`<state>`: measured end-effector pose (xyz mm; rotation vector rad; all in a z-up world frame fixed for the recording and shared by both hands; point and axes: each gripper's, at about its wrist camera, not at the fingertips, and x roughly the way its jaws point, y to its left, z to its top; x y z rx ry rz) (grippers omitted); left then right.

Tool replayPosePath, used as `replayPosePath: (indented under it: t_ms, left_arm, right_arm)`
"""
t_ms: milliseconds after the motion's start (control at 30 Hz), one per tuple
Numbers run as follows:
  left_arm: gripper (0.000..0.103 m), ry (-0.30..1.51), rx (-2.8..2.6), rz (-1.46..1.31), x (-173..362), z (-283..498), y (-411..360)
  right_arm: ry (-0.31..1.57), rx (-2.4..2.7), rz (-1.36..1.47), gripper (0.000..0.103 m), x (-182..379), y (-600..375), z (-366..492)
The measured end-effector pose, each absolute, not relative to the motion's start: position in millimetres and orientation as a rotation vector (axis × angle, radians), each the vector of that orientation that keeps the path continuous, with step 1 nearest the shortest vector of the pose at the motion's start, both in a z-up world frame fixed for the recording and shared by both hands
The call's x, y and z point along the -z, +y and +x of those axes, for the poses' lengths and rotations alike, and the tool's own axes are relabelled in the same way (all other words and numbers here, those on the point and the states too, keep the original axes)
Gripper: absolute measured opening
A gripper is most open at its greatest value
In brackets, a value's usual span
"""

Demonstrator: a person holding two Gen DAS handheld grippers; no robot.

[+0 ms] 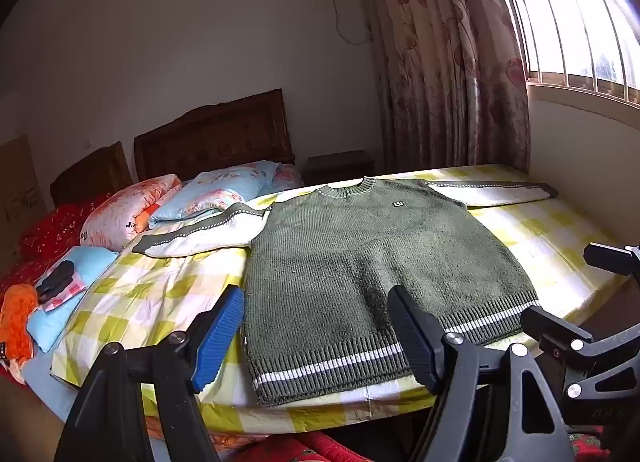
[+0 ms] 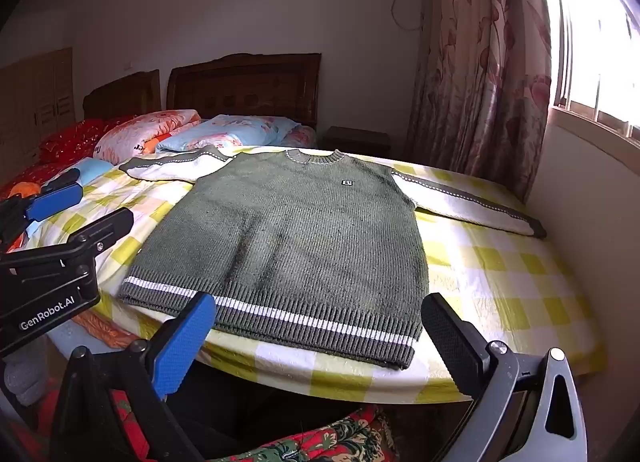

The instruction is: Fold small clothes

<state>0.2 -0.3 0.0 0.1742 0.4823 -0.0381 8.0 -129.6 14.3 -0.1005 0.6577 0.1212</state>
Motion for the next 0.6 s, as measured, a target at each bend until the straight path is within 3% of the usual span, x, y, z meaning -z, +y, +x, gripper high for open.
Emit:
replayPosePath:
  t_ms: [600]
  left_arm:
    - [0.076, 0.491, 0.040, 0.170, 4.9, 1.5, 0.7]
  right_arm:
    - [0.659, -0.119, -0.100, 0.103, -13.4, -132.4, 9.1]
